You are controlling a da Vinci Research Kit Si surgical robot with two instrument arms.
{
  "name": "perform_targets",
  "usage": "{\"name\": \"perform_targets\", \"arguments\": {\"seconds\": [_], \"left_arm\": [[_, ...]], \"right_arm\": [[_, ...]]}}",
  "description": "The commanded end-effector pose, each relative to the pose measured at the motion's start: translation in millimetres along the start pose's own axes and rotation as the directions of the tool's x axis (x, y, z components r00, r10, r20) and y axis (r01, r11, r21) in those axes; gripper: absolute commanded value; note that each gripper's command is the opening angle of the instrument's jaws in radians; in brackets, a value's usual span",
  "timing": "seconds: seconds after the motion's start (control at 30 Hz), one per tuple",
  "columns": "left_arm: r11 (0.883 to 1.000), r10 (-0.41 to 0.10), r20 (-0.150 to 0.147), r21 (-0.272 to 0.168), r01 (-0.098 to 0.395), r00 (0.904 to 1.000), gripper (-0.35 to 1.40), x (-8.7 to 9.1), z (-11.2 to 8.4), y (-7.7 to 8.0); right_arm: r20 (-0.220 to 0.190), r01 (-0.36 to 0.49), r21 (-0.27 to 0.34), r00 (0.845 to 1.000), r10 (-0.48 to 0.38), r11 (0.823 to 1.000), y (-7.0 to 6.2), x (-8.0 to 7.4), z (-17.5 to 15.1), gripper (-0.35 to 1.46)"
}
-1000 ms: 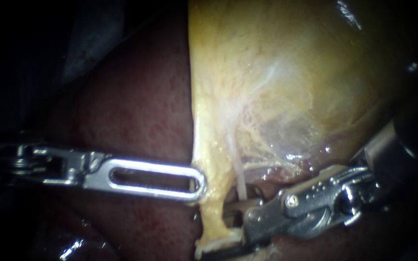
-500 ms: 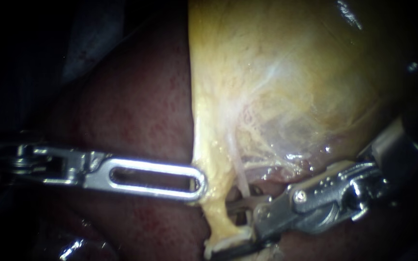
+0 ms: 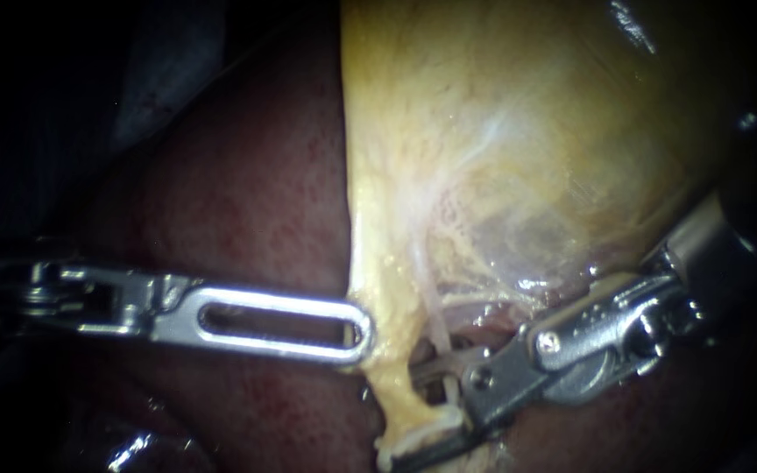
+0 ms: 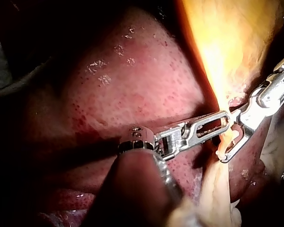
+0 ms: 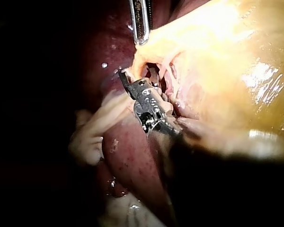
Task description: Going back first clip left tube
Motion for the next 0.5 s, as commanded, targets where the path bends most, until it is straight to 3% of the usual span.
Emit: {"name": "perform_targets", "arguments": {"seconds": [0.03,0.5], "left_arm": [[1.0,0.0,0.0,0.0,0.0,1.0,-0.35,0.0,0.0,0.0],[1.0,0.0,0.0,0.0,0.0,1.0,-0.35,0.0,0.0,0.0]], "right_arm": [[-0.001,-0.005,-0.004,1.0,0.005,1.0,0.1,0.1,-0.1,0.44],[0.001,-0.005,-0.022,1.0,0.005,1.0,0.5,0.6,1.8,0.39]]}}
